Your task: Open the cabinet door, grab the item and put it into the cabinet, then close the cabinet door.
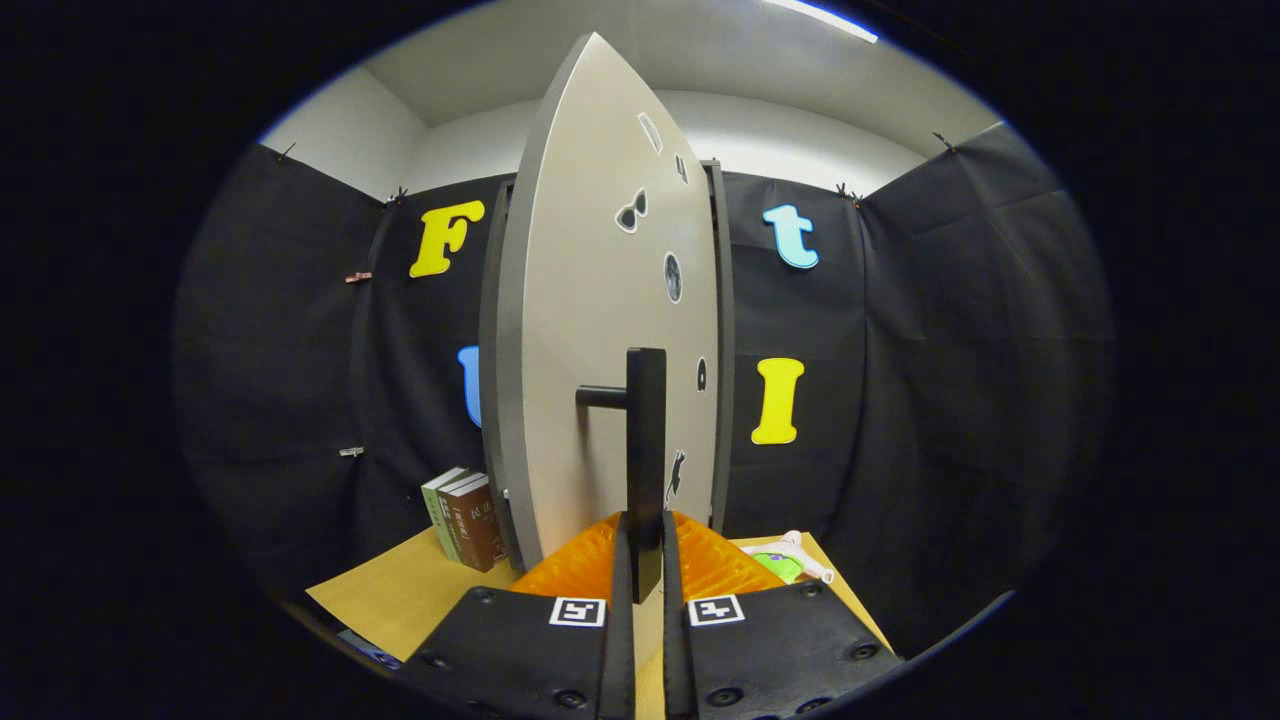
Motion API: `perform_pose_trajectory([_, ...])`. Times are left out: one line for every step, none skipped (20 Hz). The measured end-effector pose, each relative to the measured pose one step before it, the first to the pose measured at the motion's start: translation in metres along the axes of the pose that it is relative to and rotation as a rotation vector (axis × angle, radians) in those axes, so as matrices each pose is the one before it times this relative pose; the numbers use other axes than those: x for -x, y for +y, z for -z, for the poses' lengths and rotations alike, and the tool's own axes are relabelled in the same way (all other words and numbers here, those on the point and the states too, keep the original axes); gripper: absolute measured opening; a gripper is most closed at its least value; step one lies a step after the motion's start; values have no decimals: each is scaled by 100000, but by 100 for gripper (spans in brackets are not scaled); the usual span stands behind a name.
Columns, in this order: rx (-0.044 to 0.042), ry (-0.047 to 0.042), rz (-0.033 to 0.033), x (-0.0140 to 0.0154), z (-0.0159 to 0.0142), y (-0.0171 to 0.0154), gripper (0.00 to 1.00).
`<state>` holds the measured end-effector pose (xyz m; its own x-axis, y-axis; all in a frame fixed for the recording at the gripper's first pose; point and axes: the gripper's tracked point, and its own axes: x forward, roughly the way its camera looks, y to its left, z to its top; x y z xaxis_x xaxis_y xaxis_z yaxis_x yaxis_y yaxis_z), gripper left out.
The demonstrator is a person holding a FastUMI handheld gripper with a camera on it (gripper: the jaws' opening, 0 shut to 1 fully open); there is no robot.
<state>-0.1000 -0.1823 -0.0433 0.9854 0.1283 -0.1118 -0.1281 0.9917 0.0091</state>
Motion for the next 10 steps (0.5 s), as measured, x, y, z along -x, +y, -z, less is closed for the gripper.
perform_pose_trajectory([-43, 238, 973, 125, 60, -875, 15])
perform_pose_trajectory([235, 420, 1112, 159, 132, -884, 15])
perform_pose_trajectory([106, 435, 1009, 36, 96, -748, 15])
perform_pose_trajectory([-814, -378, 1477, 130, -78, -682, 15])
perform_pose_trajectory([-1806, -651, 1611, 27, -215, -767, 15])
perform_pose_trajectory([-1957, -343, 1471, 232, -200, -852, 15])
perform_pose_trajectory([-1046, -176, 1549, 216, 19, -763, 15])
perform_pose_trajectory([-103, -349, 1530, 207, -26, -780, 15])
perform_pose_trajectory([239, -441, 2023, 367, -125, -828, 13])
perform_pose_trajectory([-171, -402, 2110, 222, -150, -735, 12])
